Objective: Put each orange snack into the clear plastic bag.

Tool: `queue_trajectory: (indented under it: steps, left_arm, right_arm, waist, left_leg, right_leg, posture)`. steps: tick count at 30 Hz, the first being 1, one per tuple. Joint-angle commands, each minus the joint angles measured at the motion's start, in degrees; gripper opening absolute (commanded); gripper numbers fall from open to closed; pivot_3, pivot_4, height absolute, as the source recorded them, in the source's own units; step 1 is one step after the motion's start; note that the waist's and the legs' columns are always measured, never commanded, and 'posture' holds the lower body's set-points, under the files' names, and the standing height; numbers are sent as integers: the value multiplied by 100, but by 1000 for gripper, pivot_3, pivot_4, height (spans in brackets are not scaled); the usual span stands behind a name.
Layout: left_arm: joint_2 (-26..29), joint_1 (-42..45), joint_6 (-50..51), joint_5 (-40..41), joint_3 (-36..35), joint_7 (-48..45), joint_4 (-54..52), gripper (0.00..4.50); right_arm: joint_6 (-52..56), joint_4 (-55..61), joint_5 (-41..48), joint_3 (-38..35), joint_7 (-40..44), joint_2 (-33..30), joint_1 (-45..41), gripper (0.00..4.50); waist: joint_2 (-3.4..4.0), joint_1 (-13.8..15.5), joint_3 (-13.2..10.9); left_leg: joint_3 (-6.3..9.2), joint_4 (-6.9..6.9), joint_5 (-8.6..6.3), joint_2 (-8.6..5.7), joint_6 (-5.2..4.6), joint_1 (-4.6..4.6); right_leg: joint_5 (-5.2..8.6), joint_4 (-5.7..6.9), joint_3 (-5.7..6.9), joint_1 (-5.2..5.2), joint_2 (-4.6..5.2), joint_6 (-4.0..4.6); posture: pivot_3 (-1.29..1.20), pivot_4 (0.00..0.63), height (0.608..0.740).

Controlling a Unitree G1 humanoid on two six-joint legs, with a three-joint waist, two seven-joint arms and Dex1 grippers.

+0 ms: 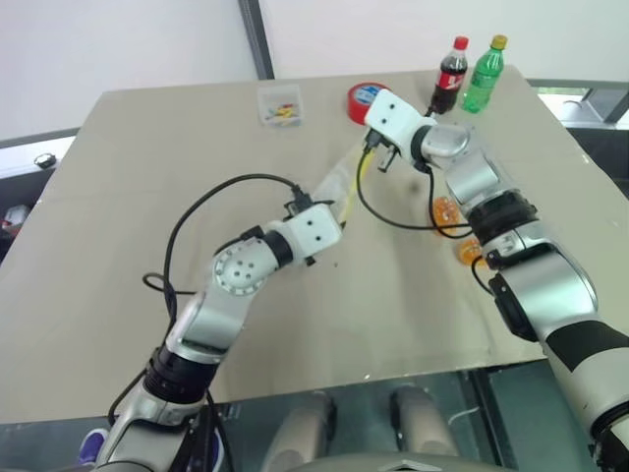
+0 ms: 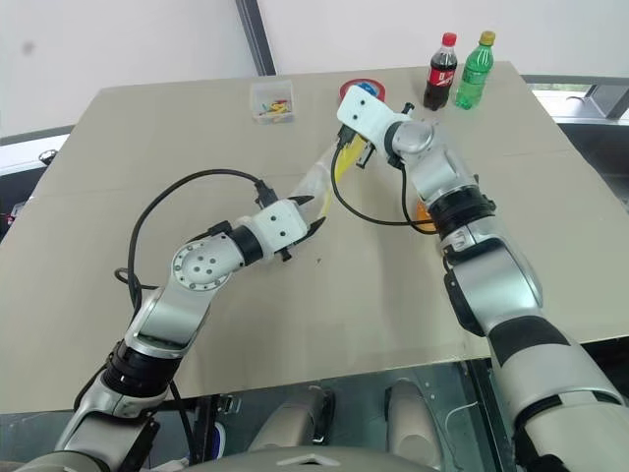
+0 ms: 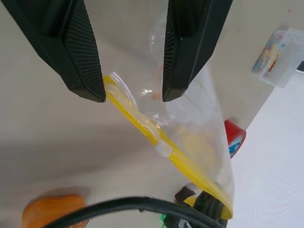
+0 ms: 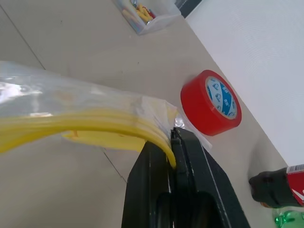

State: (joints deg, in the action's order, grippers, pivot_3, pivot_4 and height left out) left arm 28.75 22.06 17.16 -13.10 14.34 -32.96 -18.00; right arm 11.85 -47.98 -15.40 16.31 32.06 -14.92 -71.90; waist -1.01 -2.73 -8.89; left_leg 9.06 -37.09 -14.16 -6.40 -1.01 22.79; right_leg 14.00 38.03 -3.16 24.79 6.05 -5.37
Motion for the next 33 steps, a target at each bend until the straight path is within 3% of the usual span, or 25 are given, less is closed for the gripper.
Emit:
queue_trajectory:
  steps: [1, 18, 31, 33]
  left_arm:
    - [-90, 11, -251, -117, -18, 216, 46, 2000]
    - [-368, 158, -1042, -871, 69, 1065, 514, 2000]
    - [-780, 191, -1098, -1193, 87, 1441, 759, 2000]
    - [-761, 193, -1157, -1189, 56, 1452, 770, 1243]
  right_arm:
    - [-149, -22, 116, -228, -117, 24, -396, 0]
    - [-329, -341, 194, -399, -265, 163, -661, 0]
    - [-324, -377, 180, -411, -285, 188, -626, 0]
    - [-316, -371, 176, -408, -287, 187, -613, 0]
  waist:
    - [0, -1, 0]
    - [1, -100, 1]
    - [2, -124, 1]
    - [2, -124, 1]
  left_leg:
    - [0, 0, 0, 0, 0, 0]
    - [1, -2, 0, -1, 0, 0]
    - [0, -7, 0, -1, 0, 0]
    - [0, -8, 0, -1, 0, 0]
  right_leg:
    - [0, 0, 0, 0, 0, 0]
    - [0, 4, 0, 0, 1, 0]
    - [0, 9, -1, 1, 1, 0]
    - [0, 10, -1, 1, 1, 0]
  posture:
    - [0, 150, 740]
    - [0, 150, 740]
    - [0, 150, 740]
    - [0, 150, 740]
